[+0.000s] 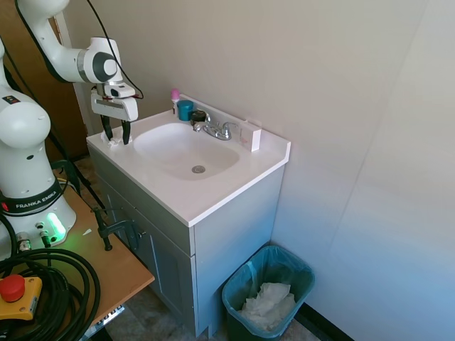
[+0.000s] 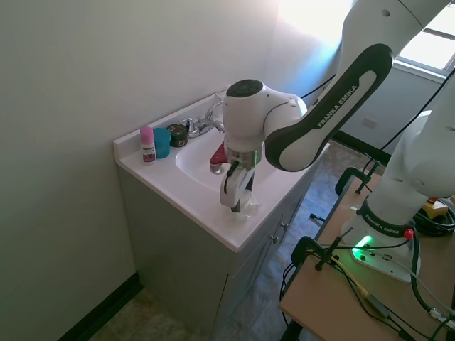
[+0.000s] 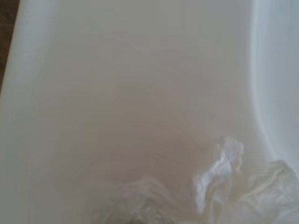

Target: Throw the tissue in the trash bin

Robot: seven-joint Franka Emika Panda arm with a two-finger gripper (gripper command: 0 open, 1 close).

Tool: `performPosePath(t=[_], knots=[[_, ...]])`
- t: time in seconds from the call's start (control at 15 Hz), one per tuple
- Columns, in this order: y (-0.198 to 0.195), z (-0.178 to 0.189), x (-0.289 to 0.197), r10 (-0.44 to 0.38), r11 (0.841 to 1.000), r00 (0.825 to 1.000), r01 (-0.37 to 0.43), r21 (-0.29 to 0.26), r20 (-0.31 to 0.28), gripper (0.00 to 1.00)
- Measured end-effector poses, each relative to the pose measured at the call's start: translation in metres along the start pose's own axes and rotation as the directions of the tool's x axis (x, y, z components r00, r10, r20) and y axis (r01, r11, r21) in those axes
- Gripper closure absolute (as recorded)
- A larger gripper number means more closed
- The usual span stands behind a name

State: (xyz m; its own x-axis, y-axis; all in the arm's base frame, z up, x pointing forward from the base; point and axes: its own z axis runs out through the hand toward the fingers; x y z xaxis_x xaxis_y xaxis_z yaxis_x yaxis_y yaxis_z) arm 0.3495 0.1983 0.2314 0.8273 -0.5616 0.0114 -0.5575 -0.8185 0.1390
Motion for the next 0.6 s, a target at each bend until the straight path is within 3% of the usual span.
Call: performPosePath(t=[0.6], knots=[[0.003, 0.001, 0.015, 0.036, 0.999, 0.999, -0.036, 0.012, 0.02, 1.0]])
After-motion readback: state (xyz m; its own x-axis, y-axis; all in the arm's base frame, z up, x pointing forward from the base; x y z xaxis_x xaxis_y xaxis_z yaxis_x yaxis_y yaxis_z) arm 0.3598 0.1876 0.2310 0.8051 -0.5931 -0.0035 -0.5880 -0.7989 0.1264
